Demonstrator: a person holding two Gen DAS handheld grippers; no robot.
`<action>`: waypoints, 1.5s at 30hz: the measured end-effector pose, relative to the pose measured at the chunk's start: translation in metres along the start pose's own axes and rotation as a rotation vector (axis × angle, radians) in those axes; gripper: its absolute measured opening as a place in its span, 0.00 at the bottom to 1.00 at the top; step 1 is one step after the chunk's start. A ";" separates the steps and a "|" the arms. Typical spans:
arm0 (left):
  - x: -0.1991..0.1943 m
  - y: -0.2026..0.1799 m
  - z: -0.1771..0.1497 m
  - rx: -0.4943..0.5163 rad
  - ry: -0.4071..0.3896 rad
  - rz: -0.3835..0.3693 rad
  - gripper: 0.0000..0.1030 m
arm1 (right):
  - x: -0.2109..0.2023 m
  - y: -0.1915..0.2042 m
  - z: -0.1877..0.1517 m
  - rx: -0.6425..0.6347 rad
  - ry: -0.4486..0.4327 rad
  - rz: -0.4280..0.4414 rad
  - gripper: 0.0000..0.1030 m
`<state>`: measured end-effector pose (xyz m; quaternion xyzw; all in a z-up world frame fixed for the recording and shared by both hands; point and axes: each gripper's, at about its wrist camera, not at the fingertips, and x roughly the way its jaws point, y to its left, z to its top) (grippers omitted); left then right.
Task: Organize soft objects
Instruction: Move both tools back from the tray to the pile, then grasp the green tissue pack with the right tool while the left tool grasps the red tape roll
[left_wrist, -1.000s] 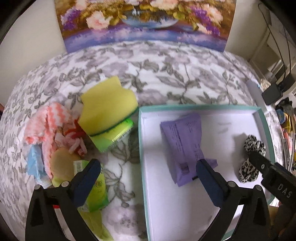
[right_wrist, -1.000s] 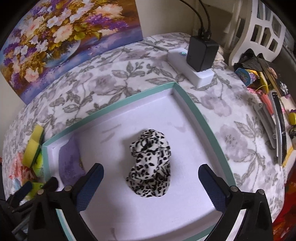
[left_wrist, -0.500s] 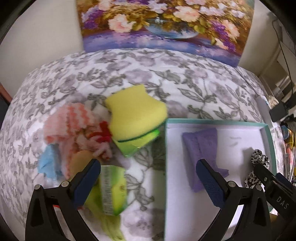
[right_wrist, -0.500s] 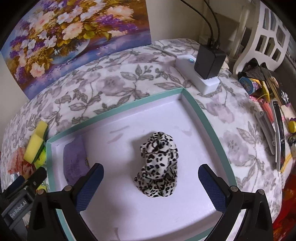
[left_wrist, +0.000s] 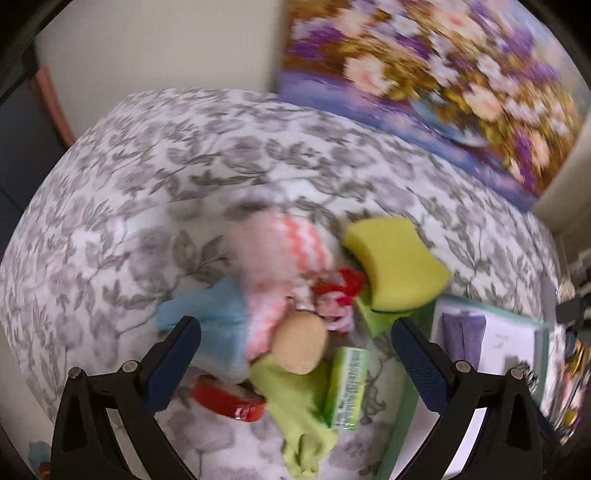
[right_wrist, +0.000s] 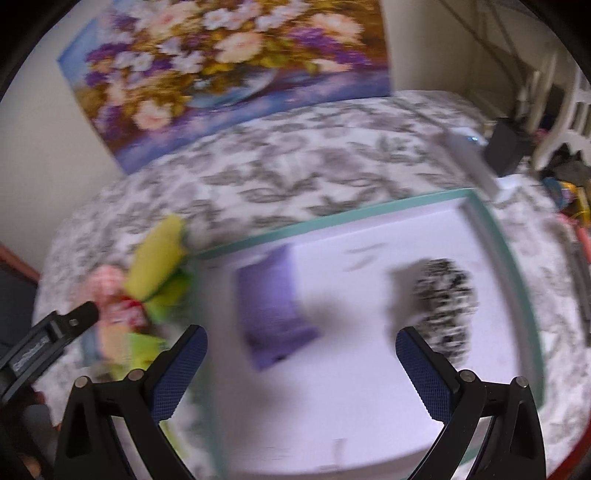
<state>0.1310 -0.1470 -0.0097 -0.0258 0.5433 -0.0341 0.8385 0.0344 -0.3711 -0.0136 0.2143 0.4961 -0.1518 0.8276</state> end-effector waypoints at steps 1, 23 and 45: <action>-0.002 0.005 0.001 -0.019 -0.001 -0.003 1.00 | 0.000 0.004 -0.001 0.000 -0.002 0.022 1.00; -0.025 0.107 -0.010 -0.212 -0.012 0.021 1.00 | 0.011 0.101 -0.027 -0.189 0.003 0.165 1.00; 0.018 0.120 -0.027 -0.329 0.239 -0.065 0.99 | 0.041 0.138 -0.053 -0.296 0.123 0.152 0.86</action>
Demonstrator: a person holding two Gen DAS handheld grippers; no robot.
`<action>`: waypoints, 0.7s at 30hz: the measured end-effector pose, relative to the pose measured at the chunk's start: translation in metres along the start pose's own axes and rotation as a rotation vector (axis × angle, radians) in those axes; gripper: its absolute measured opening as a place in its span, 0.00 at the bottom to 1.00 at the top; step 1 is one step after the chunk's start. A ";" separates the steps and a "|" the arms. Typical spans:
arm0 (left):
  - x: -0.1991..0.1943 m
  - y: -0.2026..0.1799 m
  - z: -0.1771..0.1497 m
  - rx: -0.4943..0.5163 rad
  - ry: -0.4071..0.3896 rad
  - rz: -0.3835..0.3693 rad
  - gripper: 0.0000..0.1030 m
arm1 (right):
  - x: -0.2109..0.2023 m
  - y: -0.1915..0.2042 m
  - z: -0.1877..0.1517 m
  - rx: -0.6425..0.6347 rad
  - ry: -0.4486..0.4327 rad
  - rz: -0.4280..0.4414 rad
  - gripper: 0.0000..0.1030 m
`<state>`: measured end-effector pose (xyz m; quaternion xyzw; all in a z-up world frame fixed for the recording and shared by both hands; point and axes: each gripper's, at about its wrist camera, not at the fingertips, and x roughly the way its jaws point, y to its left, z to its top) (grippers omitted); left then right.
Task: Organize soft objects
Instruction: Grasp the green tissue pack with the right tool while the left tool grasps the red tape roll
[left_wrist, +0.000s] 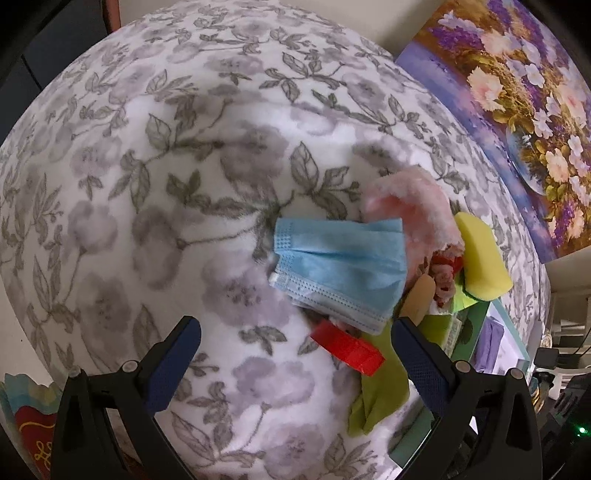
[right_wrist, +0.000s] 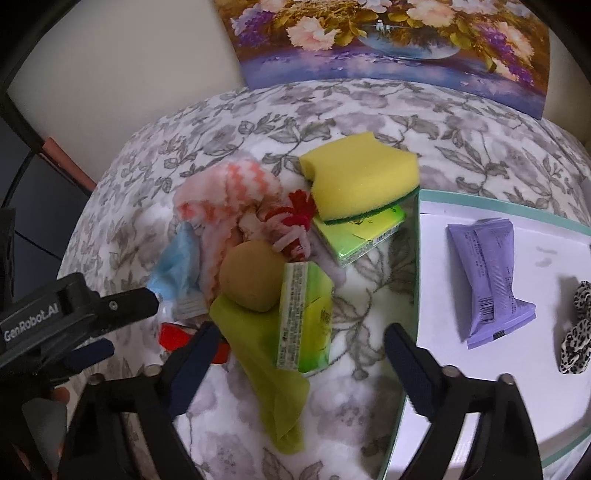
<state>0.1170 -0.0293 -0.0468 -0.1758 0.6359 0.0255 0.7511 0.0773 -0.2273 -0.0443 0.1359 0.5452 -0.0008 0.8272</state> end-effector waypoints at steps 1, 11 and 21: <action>0.000 -0.001 0.000 0.003 0.002 -0.001 0.99 | 0.001 -0.001 0.000 0.003 0.003 -0.003 0.82; 0.017 -0.015 -0.006 0.040 0.072 -0.039 0.80 | 0.013 0.006 -0.004 -0.029 0.038 -0.007 0.45; 0.031 -0.022 -0.013 0.065 0.135 -0.087 0.27 | 0.020 -0.005 -0.006 -0.003 0.060 -0.011 0.27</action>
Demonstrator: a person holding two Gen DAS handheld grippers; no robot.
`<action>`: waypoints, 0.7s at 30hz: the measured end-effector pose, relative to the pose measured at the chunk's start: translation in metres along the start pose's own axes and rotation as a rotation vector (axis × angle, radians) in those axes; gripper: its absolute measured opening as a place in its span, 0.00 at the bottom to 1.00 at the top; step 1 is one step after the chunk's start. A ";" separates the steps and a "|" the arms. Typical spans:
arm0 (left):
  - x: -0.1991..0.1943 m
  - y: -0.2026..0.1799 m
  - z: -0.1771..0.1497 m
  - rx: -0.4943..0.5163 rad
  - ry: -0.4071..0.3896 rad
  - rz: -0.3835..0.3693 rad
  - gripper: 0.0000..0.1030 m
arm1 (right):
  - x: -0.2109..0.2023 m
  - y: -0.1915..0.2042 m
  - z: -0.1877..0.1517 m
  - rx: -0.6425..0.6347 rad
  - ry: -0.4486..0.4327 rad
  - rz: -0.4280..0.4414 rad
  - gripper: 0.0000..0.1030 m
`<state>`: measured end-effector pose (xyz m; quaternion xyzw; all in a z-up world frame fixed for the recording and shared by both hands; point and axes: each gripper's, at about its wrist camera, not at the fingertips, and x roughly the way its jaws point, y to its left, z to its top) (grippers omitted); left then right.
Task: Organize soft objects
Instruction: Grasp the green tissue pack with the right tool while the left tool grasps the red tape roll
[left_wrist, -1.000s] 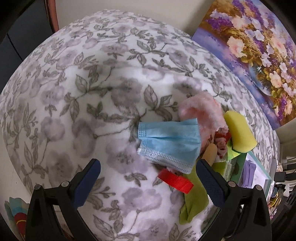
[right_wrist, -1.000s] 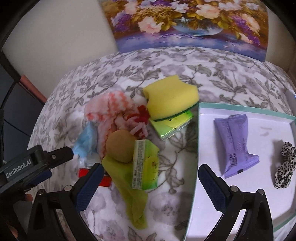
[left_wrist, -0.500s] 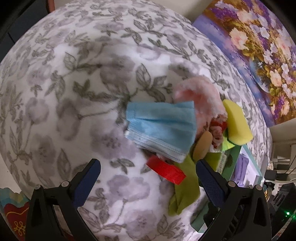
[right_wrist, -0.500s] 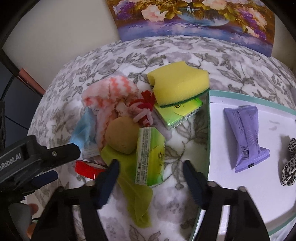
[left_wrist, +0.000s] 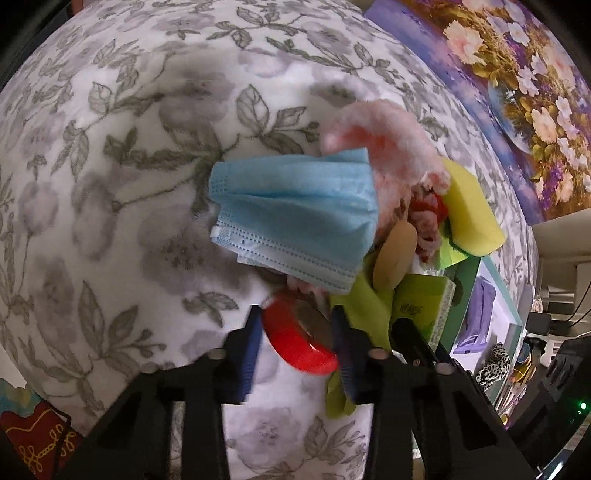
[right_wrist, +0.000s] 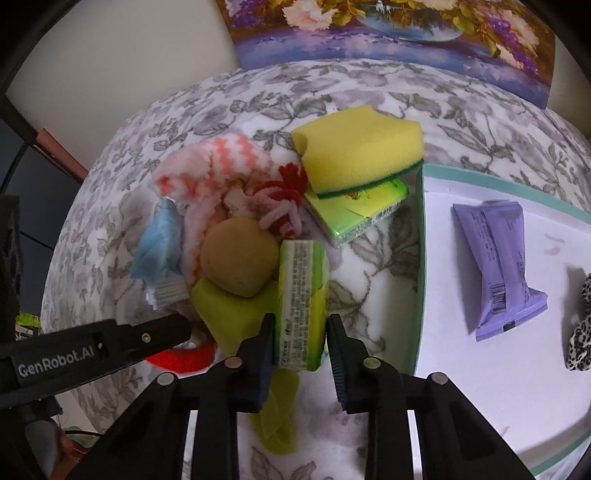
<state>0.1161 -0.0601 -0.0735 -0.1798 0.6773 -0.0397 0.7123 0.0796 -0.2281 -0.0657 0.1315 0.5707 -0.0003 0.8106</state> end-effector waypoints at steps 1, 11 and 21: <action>0.002 0.000 0.000 -0.002 0.007 -0.004 0.23 | 0.001 -0.001 0.000 0.003 0.004 -0.001 0.27; 0.017 -0.007 0.001 0.013 0.044 -0.026 0.17 | 0.008 -0.009 -0.002 0.031 0.024 0.011 0.23; -0.006 -0.009 -0.003 0.044 0.000 -0.063 0.15 | -0.004 -0.016 0.003 0.065 -0.001 0.018 0.23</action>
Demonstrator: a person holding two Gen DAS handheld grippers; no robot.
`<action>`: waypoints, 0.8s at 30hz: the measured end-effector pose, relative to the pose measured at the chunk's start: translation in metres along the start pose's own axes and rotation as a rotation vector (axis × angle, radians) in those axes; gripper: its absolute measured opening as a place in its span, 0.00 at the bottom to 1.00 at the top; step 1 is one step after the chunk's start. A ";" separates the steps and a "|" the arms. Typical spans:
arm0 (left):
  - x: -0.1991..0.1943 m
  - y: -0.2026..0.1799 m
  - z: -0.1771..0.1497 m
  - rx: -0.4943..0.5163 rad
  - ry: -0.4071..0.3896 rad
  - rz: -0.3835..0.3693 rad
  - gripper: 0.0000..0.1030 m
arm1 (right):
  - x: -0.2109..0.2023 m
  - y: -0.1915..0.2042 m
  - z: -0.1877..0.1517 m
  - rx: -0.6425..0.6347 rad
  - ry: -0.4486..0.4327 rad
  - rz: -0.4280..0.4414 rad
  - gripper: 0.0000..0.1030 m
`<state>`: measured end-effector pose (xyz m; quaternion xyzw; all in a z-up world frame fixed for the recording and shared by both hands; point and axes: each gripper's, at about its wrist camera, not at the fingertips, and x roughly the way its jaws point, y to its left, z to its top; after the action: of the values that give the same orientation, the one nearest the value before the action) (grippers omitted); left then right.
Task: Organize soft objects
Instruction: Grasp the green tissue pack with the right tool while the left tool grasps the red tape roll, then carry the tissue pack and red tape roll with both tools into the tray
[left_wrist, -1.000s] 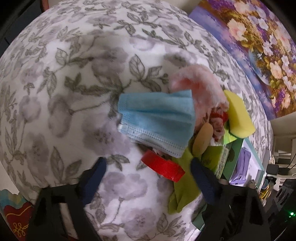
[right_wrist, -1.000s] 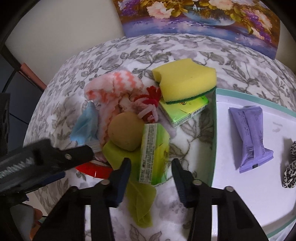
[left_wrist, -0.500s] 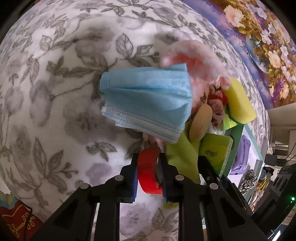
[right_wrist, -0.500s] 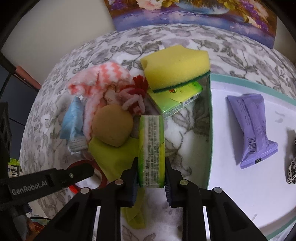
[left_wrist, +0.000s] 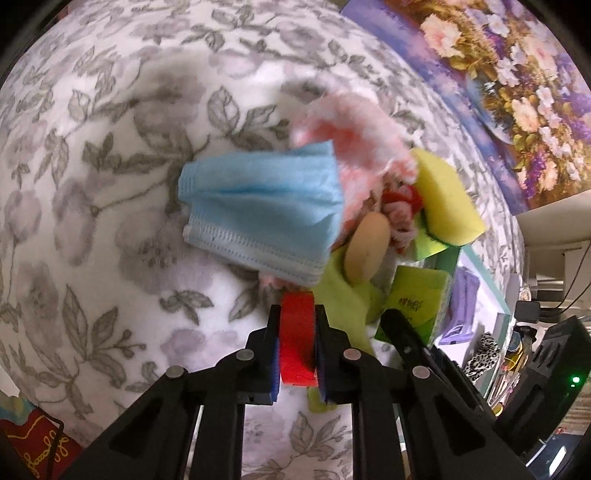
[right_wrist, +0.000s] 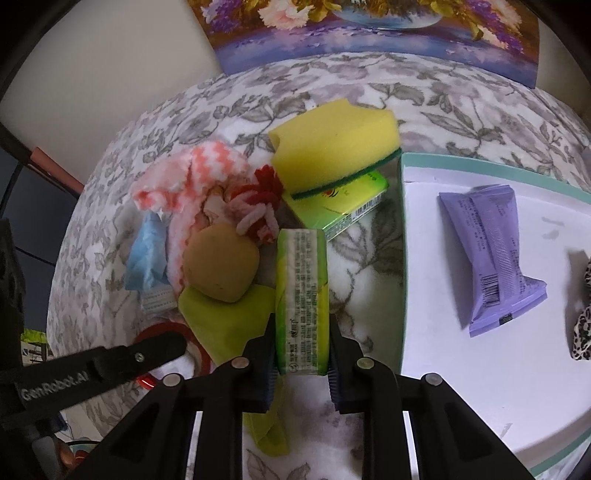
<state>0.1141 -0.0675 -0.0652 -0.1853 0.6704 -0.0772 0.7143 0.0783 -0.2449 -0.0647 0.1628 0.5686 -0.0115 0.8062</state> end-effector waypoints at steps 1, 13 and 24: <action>-0.003 -0.001 0.000 0.002 -0.007 -0.004 0.15 | -0.002 0.000 0.000 0.003 -0.003 0.000 0.23; -0.045 -0.030 -0.003 0.111 -0.158 -0.017 0.15 | -0.047 -0.010 0.009 0.030 -0.108 -0.027 0.22; -0.036 -0.067 -0.012 0.213 -0.190 0.050 0.15 | -0.076 -0.056 0.011 0.125 -0.164 -0.097 0.22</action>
<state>0.1080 -0.1185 -0.0075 -0.0982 0.5922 -0.1124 0.7918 0.0501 -0.3138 -0.0054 0.1835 0.5060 -0.0995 0.8369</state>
